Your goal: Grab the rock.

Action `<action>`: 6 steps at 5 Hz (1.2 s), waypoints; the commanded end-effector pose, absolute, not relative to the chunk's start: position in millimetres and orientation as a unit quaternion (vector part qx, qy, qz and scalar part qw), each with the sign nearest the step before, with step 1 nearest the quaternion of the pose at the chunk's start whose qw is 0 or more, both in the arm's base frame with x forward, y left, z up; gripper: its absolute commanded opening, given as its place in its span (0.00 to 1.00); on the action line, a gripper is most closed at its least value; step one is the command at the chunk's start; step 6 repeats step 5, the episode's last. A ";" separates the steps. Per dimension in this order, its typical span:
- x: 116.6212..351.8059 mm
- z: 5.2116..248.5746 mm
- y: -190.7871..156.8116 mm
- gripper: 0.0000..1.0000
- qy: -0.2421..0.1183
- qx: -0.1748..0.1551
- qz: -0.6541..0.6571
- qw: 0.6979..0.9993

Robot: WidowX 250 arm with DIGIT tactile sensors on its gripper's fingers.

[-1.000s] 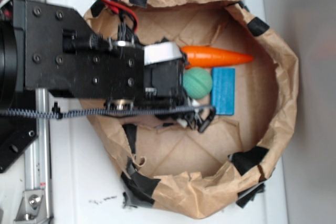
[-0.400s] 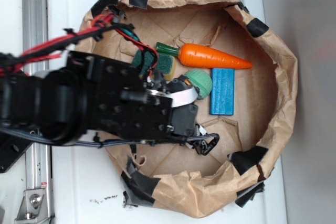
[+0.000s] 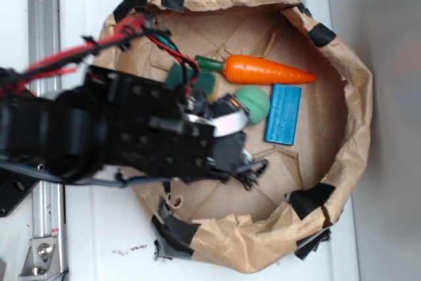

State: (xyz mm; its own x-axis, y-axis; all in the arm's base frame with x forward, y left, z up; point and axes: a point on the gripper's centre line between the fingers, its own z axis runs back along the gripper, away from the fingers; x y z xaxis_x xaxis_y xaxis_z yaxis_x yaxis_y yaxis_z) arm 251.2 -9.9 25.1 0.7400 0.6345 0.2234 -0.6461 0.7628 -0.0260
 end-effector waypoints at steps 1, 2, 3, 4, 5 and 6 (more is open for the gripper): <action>249.8 101.9 32.5 0.00 -0.206 -0.004 0.313 0.927; 246.9 132.2 26.0 0.00 -0.211 -0.021 0.207 0.955; 251.7 157.0 12.3 0.00 -0.164 0.015 0.111 0.980; 244.7 160.9 8.4 0.00 -0.138 0.004 0.111 0.984; 248.5 151.9 12.4 0.00 -0.130 0.024 0.119 0.984; 248.5 151.9 12.4 0.00 -0.130 0.024 0.119 0.984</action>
